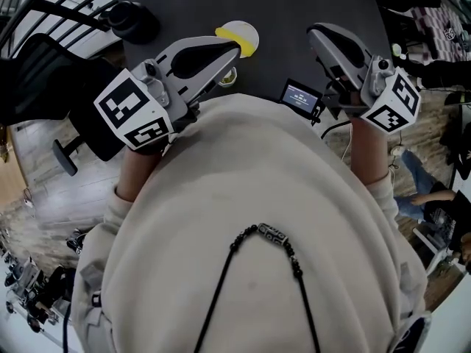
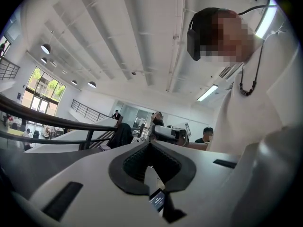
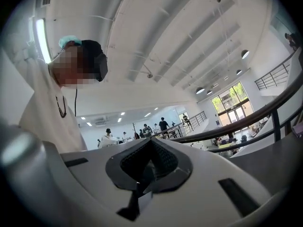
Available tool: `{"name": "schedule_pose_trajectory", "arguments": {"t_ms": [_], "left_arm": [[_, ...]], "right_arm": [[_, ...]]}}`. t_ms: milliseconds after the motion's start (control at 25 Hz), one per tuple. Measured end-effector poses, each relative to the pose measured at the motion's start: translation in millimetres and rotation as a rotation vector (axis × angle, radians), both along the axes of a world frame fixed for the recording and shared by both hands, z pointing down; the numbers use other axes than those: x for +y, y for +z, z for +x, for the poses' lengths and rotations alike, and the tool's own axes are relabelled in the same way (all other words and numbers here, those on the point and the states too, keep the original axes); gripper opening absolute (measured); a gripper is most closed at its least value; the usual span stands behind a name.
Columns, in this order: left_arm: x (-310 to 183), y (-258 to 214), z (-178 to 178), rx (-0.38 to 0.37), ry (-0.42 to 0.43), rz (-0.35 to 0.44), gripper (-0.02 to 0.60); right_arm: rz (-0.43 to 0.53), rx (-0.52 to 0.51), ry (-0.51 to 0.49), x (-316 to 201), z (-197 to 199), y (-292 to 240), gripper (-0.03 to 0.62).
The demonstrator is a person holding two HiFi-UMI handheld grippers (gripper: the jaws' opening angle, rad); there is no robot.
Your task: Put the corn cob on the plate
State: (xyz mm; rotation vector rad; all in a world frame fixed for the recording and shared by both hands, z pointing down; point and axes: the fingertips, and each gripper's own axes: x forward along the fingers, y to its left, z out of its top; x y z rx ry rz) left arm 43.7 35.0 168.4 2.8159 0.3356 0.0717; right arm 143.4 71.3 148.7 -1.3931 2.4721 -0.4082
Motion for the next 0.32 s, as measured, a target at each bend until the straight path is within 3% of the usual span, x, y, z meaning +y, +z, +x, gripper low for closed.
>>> {"name": "schedule_pose_trajectory", "arguments": {"t_ms": [320], "left_arm": [[14, 9, 2, -0.014, 0.012, 0.011, 0.002]], "right_arm": [[0.023, 0.027, -0.014, 5, -7, 2, 0.014]]}}
